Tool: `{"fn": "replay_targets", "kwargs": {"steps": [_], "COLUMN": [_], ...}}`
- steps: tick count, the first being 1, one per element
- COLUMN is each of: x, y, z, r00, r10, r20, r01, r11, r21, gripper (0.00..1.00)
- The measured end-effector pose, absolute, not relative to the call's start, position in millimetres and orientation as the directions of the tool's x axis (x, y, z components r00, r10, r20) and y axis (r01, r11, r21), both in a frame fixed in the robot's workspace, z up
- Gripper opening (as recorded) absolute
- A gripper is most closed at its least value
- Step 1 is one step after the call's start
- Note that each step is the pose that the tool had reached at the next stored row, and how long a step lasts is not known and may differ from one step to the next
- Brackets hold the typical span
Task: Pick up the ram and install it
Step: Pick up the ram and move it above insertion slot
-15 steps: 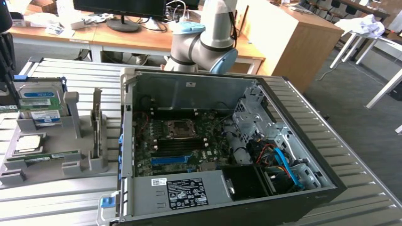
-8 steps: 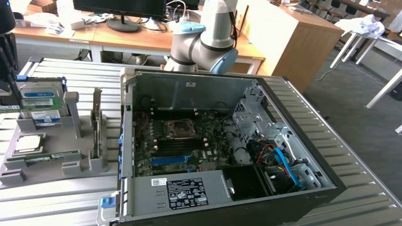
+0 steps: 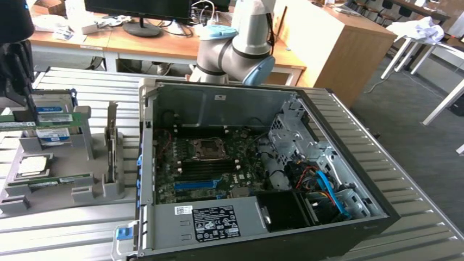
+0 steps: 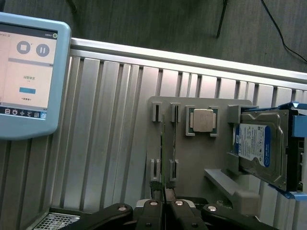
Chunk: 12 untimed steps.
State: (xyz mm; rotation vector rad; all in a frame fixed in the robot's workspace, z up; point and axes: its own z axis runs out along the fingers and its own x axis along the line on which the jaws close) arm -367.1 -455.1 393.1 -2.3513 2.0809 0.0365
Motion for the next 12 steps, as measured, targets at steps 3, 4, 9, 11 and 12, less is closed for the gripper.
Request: {"fn": "replay_targets", "kwargs": {"steps": [3, 4, 9, 11, 12], "x": [-361, -359, -353, -350, -349], "y": [-455, -455, -455, -455, -455], "z": [393, 393, 393, 393, 393], "r00": [0.121, 0.122, 0.121, 0.121, 0.121], "r10": [-0.992, -0.992, -0.992, -0.992, -0.992], "r20": [-0.018, -0.018, -0.018, -0.018, -0.018], "r01": [-0.992, -0.992, -0.992, -0.992, -0.992], "r11": [-0.122, -0.122, -0.122, -0.122, -0.122], "r21": [0.014, 0.014, 0.014, 0.014, 0.014], "gripper": [0.12, 0.12, 0.12, 0.12, 0.12]}}
